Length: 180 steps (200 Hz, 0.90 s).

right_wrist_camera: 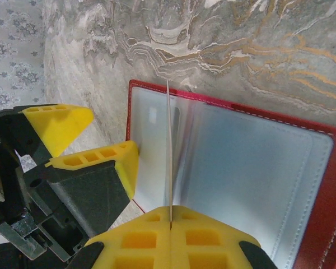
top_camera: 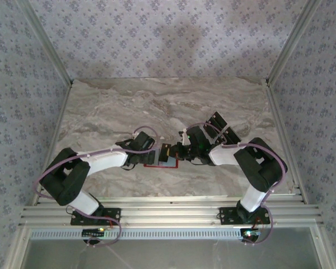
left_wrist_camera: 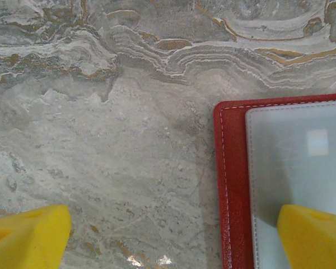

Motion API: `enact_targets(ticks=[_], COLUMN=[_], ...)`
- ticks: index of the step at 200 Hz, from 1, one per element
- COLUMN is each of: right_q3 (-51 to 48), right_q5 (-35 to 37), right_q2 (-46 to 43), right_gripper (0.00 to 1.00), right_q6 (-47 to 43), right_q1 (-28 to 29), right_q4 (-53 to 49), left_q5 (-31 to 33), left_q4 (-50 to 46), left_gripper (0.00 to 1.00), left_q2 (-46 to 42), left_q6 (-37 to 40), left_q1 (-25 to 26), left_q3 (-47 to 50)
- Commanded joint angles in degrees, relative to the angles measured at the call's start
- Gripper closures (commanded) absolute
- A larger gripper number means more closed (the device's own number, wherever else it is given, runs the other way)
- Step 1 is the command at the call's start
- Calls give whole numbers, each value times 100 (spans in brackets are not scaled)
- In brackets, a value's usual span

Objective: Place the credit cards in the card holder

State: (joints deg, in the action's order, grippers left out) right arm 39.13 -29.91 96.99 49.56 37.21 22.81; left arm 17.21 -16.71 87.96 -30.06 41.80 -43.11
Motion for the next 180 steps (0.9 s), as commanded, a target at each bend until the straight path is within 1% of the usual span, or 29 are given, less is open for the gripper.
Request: enact_targets(ticks=[1, 65, 180], right_q3=[-121, -300, -195], right_q5=[-89, -119, -217], right_q2=[57, 70, 343], right_gripper=[100, 100, 100], right_q6=[71, 106, 137], right_q1=[-4, 39, 146], right_q4=[106, 198, 286], left_q5=[108, 120, 111], left_q4=[-385, -394, -394], left_gripper=[5, 5, 5], left_q2=[48, 39, 45], left_q6=[-6, -2, -8], left_q1=[23, 27, 23], left_q3=[176, 164, 164])
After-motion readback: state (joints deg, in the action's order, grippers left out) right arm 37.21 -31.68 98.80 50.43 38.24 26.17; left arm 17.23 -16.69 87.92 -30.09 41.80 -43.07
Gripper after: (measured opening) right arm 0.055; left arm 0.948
